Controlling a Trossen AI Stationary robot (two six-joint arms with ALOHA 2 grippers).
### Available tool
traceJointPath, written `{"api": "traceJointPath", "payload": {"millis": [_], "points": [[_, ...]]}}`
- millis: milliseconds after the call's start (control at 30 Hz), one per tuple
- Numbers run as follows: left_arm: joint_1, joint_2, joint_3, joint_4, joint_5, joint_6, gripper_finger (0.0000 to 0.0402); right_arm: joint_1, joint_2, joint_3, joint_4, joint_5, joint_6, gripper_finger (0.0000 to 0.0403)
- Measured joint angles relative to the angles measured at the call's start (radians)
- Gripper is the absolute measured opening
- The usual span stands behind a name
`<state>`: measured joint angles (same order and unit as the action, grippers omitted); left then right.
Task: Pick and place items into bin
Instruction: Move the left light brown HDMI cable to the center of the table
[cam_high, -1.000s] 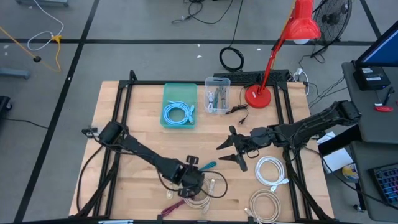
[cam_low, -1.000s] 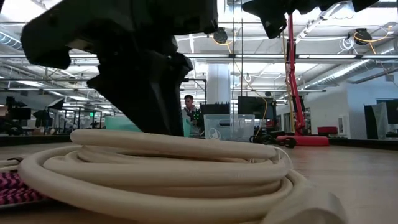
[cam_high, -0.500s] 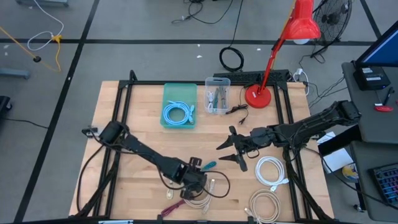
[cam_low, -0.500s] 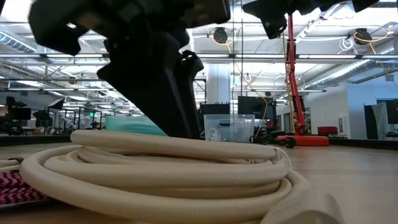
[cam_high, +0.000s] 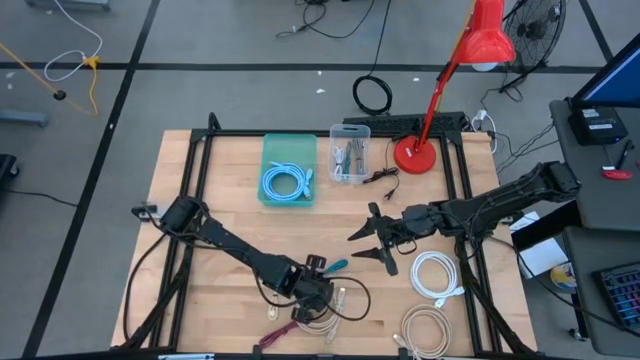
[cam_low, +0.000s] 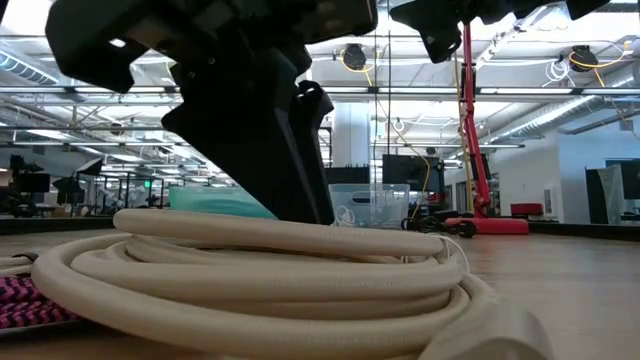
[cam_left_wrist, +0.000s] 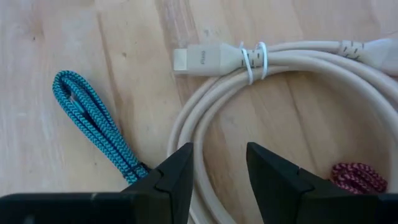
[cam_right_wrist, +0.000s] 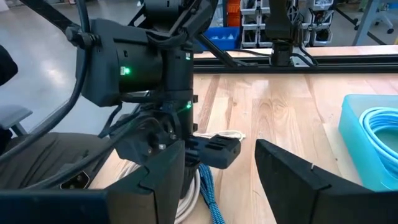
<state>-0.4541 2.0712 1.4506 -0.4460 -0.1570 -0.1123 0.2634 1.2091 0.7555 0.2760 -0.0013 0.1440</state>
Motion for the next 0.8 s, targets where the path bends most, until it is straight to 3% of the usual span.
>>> {"api": "traceJointPath", "payload": {"millis": [400,800], "points": [[0.012,0.001,0.0,0.006,0.0,0.007,0.0152,0.0,0.0,0.0,0.0,0.0,0.0,0.0187],[0.035,0.09,0.007,0.031,0.032,0.007,0.0152,0.0,0.0,0.0,-0.001,0.0,0.0,0.0187]]}}
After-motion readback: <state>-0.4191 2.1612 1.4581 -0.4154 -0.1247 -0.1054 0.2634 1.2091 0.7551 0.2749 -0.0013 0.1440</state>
